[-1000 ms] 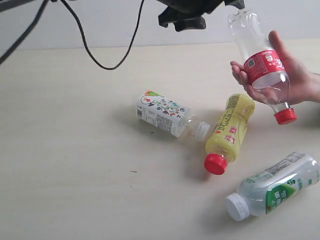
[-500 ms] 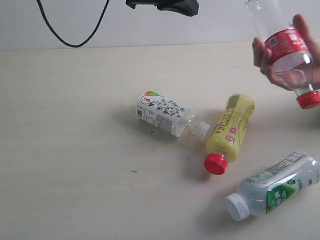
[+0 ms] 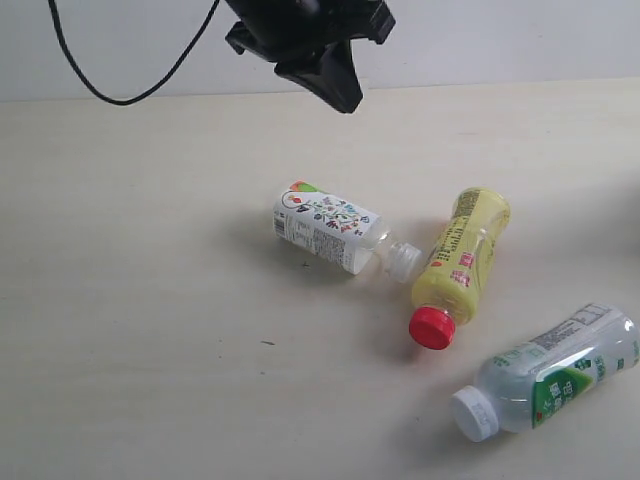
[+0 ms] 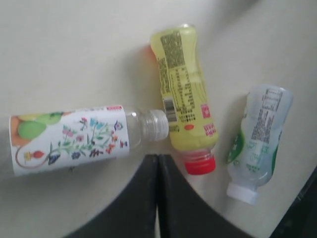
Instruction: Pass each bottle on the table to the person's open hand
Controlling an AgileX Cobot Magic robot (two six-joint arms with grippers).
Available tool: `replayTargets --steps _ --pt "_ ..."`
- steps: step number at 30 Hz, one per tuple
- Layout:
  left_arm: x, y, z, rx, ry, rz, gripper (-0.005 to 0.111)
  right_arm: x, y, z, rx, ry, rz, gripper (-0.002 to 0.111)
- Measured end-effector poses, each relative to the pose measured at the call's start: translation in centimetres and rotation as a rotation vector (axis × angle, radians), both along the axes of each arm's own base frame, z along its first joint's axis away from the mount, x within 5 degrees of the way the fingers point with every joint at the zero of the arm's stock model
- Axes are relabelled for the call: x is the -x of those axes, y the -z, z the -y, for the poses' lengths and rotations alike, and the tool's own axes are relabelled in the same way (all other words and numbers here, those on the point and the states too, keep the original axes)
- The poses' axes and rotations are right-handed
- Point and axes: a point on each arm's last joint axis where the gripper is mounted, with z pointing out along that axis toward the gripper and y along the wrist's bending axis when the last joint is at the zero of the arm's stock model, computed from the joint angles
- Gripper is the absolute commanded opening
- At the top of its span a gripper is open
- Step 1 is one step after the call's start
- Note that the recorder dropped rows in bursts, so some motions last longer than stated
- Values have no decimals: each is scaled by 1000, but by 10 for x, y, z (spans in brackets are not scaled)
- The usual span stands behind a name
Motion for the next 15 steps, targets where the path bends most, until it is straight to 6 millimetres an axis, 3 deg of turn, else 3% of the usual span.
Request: replayTargets --steps 7,9,15 --pt "27 22 -29 -51 -37 -30 1 0 0 0 0 0 0 0" --pt "46 25 -40 -6 -80 47 1 0 0 0 0 0 0 0" --pt "132 43 -76 178 -178 233 1 0 0 0 0 0 0 0"
